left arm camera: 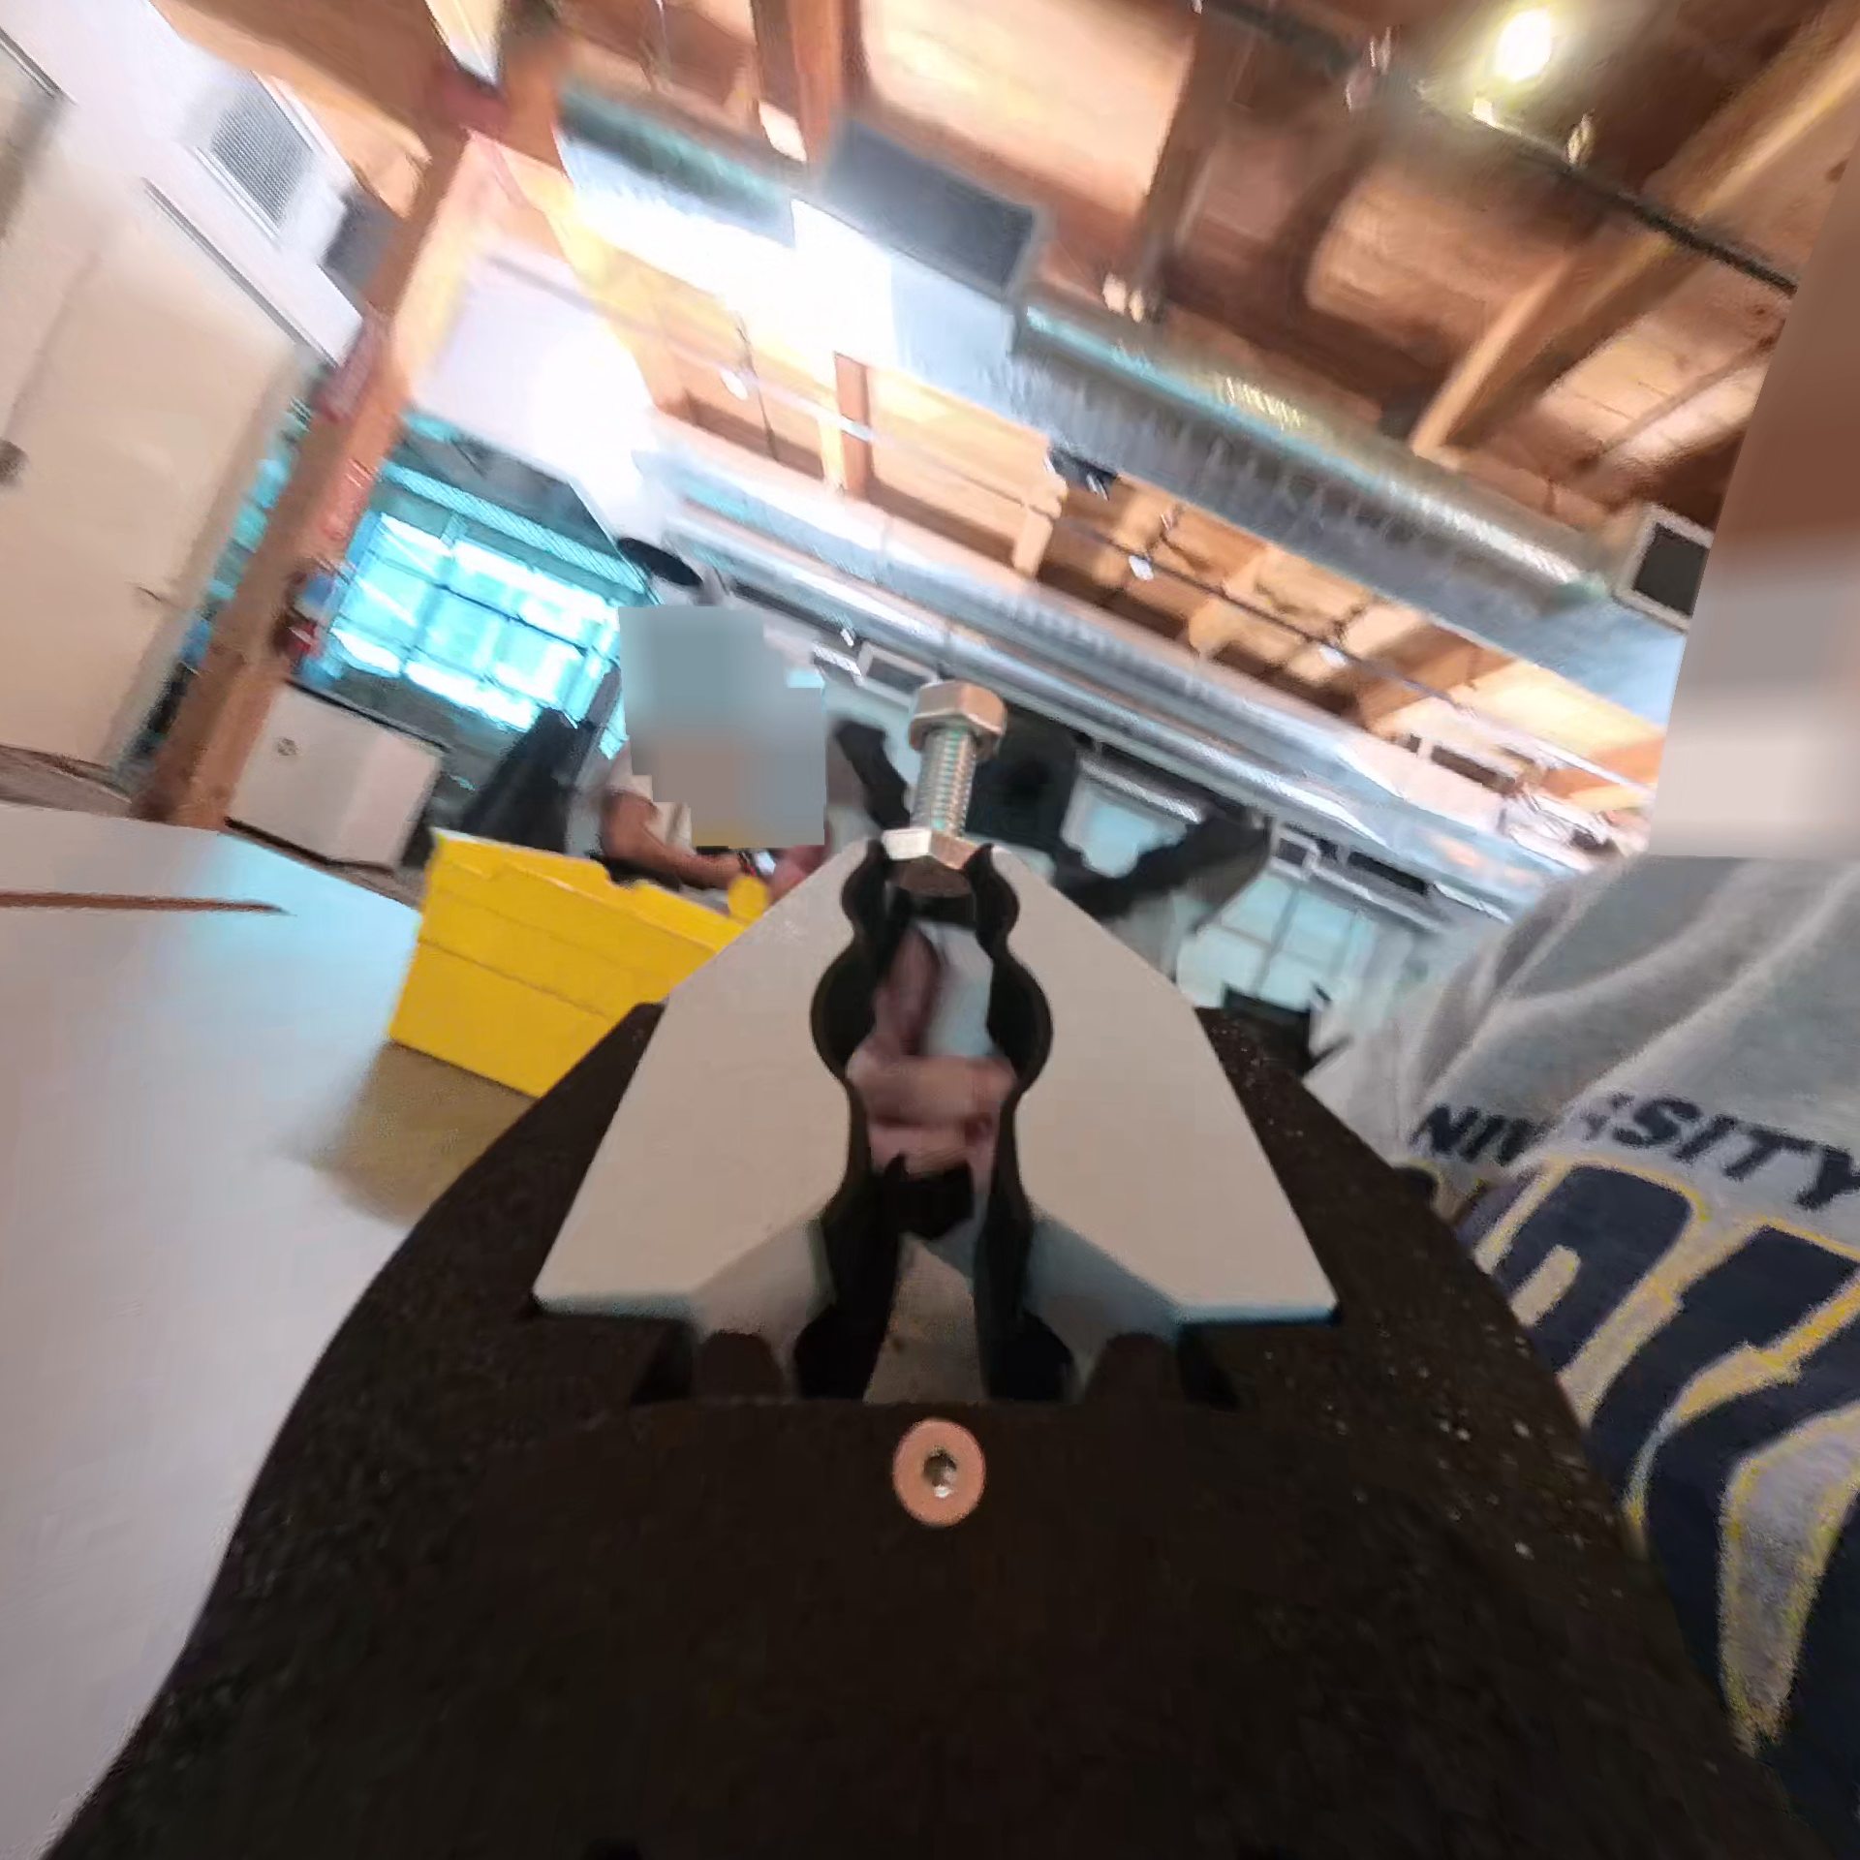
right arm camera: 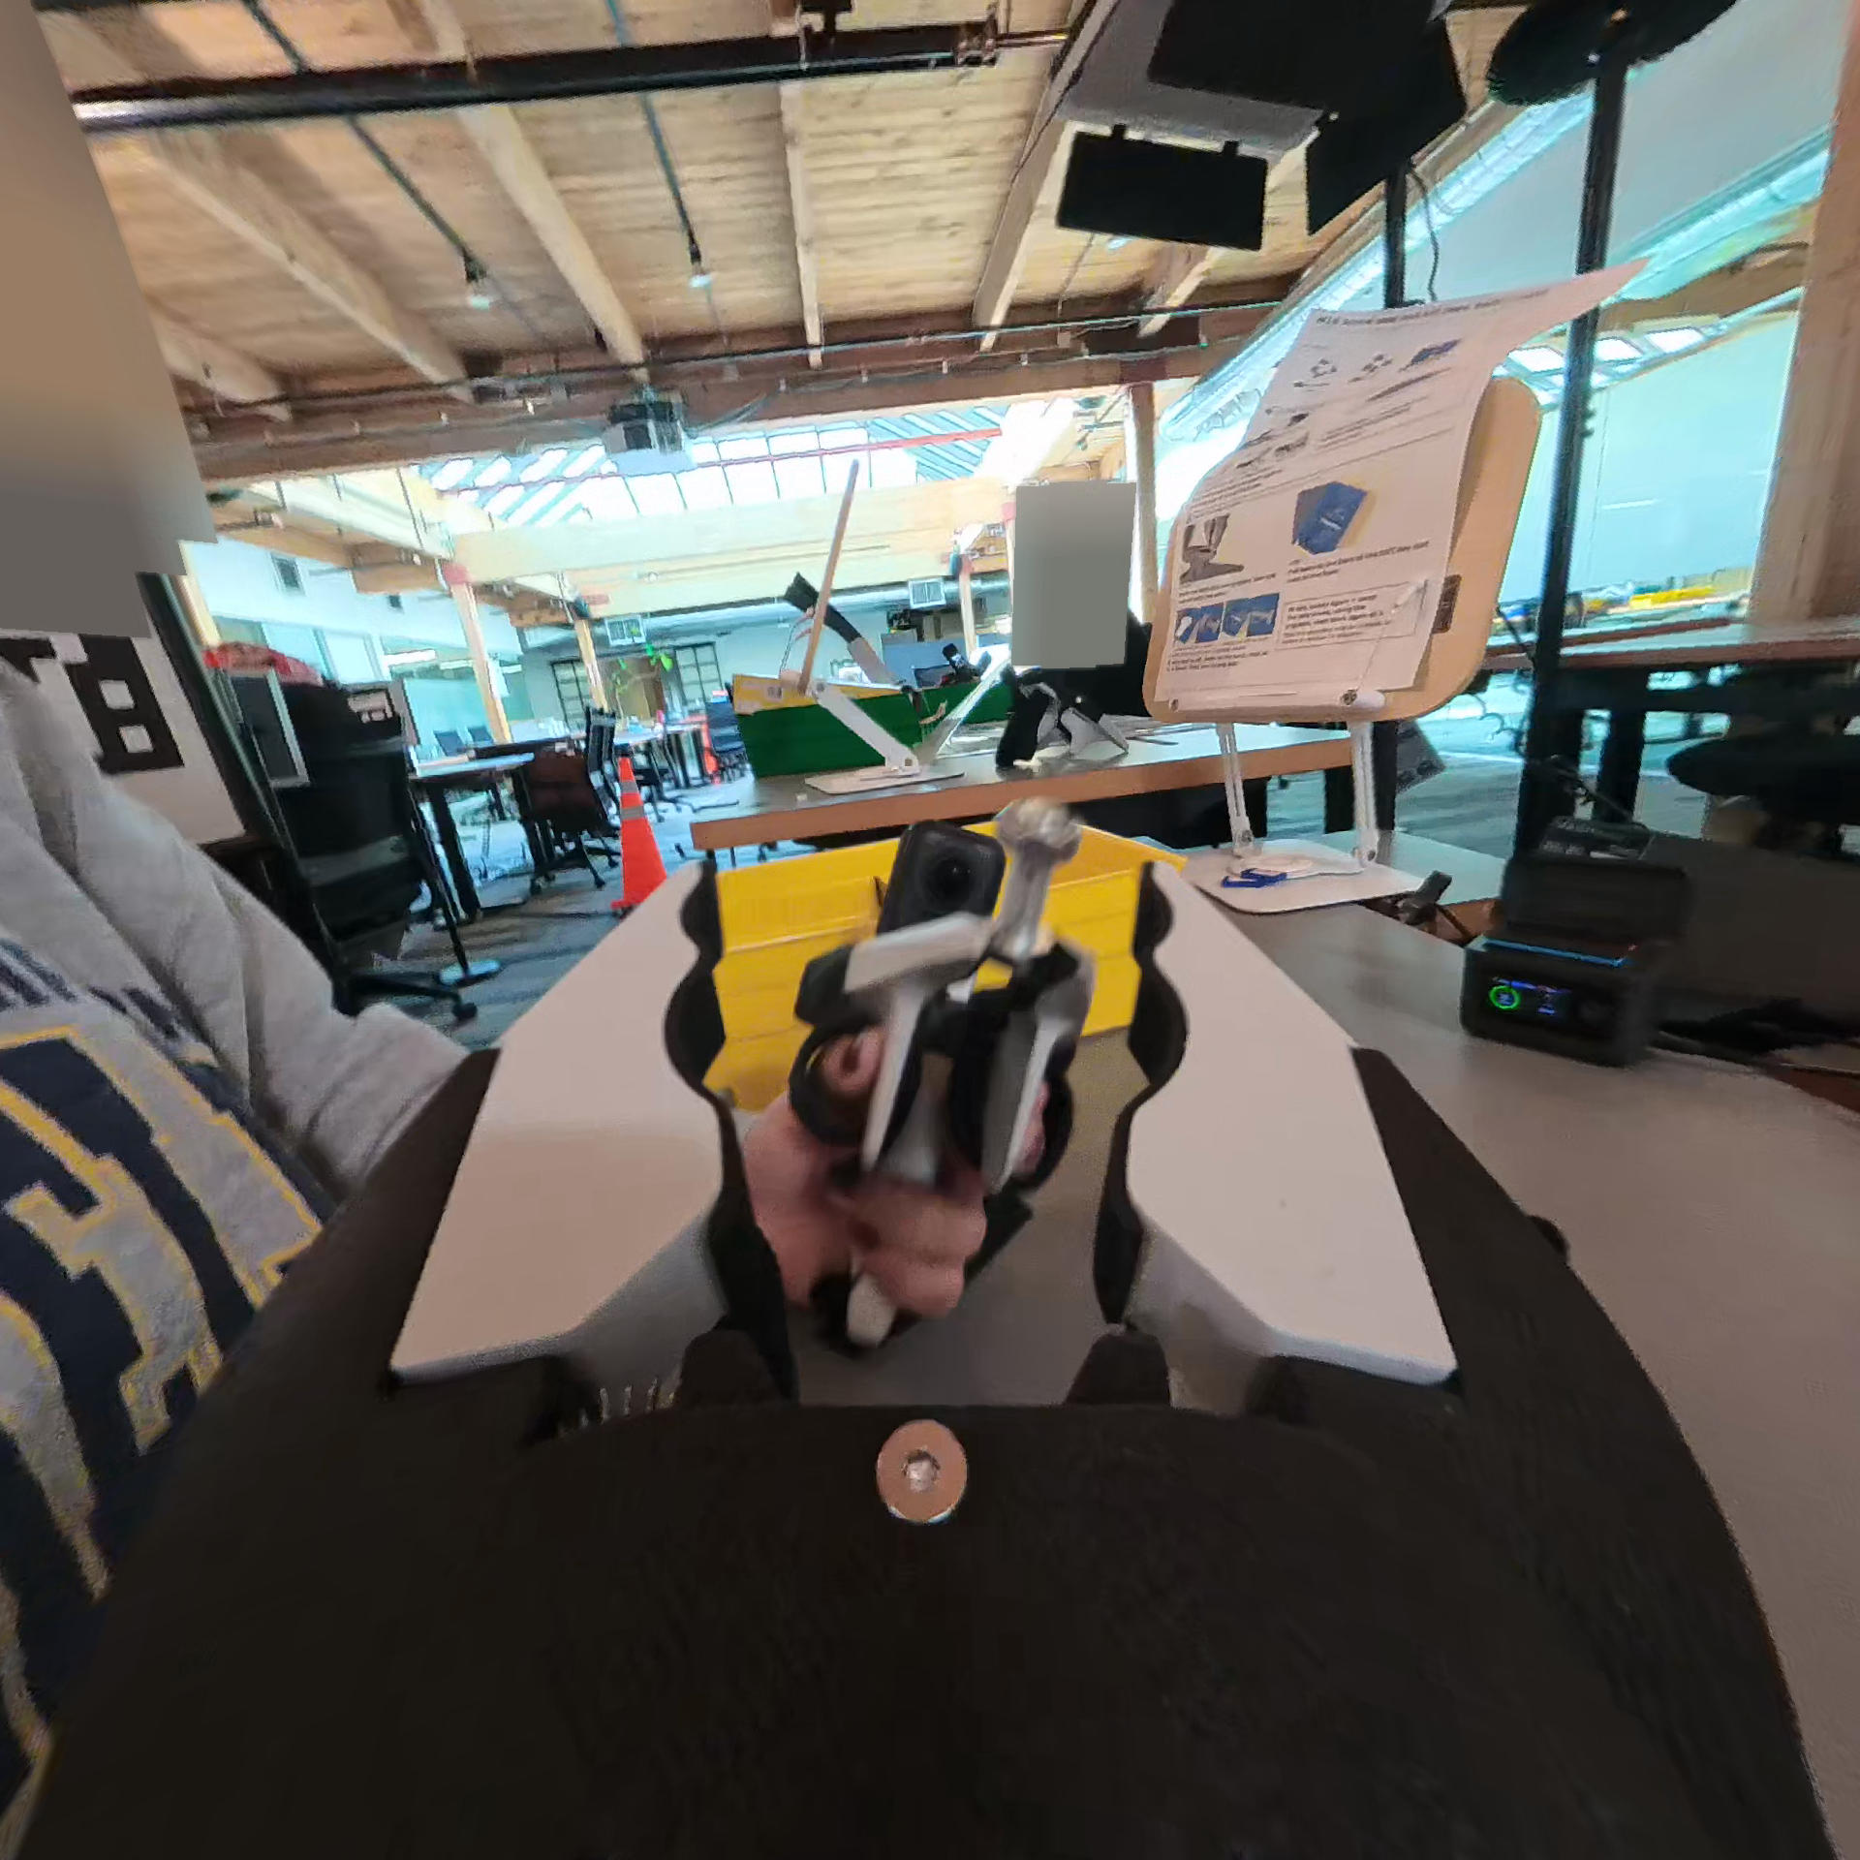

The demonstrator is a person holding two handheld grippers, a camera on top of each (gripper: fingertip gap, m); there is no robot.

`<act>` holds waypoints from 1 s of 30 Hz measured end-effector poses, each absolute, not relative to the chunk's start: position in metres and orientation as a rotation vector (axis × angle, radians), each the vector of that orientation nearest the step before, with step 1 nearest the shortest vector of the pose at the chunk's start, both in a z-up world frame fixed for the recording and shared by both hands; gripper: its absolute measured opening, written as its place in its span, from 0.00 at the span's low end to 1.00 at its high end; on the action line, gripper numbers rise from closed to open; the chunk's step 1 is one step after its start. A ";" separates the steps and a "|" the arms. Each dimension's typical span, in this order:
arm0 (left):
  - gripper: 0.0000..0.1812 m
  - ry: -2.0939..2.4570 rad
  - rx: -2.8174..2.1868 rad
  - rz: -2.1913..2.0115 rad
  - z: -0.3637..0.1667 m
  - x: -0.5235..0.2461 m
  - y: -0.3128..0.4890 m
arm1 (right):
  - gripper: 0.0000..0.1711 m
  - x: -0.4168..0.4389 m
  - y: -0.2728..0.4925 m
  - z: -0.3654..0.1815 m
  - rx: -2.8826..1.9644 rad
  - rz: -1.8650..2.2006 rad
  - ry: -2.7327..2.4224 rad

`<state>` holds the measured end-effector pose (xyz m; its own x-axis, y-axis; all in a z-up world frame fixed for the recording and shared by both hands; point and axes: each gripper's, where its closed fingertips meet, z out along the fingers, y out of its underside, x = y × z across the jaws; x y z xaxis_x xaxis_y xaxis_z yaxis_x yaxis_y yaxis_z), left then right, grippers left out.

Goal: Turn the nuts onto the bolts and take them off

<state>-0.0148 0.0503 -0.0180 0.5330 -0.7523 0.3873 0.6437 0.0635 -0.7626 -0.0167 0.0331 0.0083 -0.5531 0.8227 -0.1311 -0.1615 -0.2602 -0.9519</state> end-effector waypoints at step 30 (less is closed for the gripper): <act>0.08 0.190 -1.114 -1.179 -0.019 0.003 0.047 | 0.55 -0.016 0.025 0.010 -0.909 1.911 -1.423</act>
<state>0.0027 0.0468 -0.0186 0.4323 -0.8046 0.4072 0.6362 -0.0479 -0.7701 -0.0163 0.0254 0.0103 -0.5977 0.7819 -0.1773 -0.0540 -0.2599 -0.9641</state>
